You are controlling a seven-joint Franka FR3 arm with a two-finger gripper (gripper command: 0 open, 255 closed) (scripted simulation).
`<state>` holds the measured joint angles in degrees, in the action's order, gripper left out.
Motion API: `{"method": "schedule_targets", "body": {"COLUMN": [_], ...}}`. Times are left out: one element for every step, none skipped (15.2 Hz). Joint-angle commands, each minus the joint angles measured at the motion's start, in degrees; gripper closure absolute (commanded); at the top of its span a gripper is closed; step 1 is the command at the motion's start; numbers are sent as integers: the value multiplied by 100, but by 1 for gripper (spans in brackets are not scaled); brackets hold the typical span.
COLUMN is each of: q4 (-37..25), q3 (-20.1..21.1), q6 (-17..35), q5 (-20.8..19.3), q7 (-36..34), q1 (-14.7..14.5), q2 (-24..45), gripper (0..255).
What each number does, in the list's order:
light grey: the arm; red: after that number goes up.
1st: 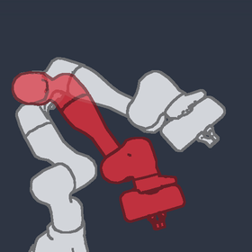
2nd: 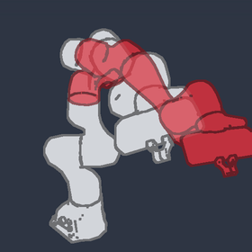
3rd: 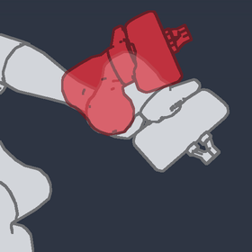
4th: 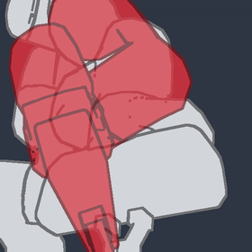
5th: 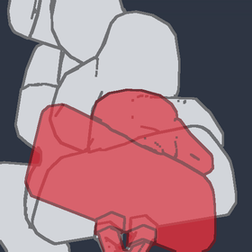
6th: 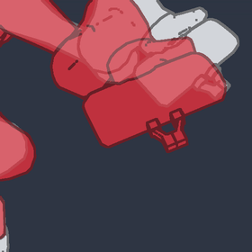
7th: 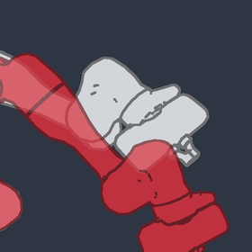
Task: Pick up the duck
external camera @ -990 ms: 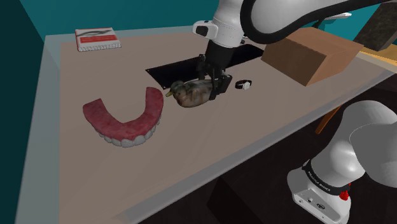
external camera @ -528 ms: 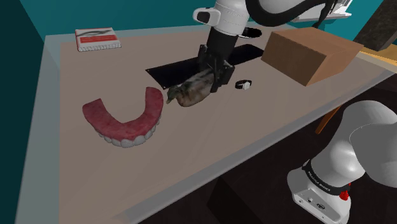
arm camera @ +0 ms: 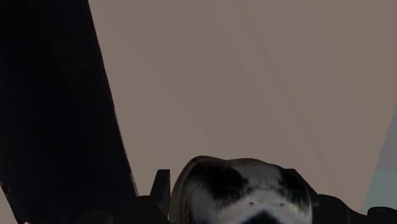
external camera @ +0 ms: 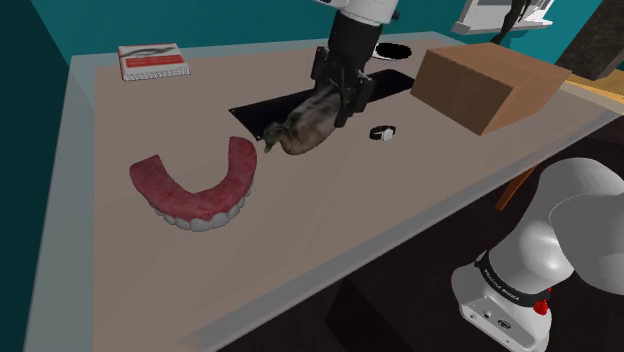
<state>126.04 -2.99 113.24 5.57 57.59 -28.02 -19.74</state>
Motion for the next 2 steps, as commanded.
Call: {"method": "schedule_targets", "body": {"q4": [-92,-92], "q3": [-3,-3], "q6": [-95,-94], "q5": [-5,-4], "q7": [-6,-6], "q1": [2,2], "q2": [-5,-5], "gripper": [255,255]}}
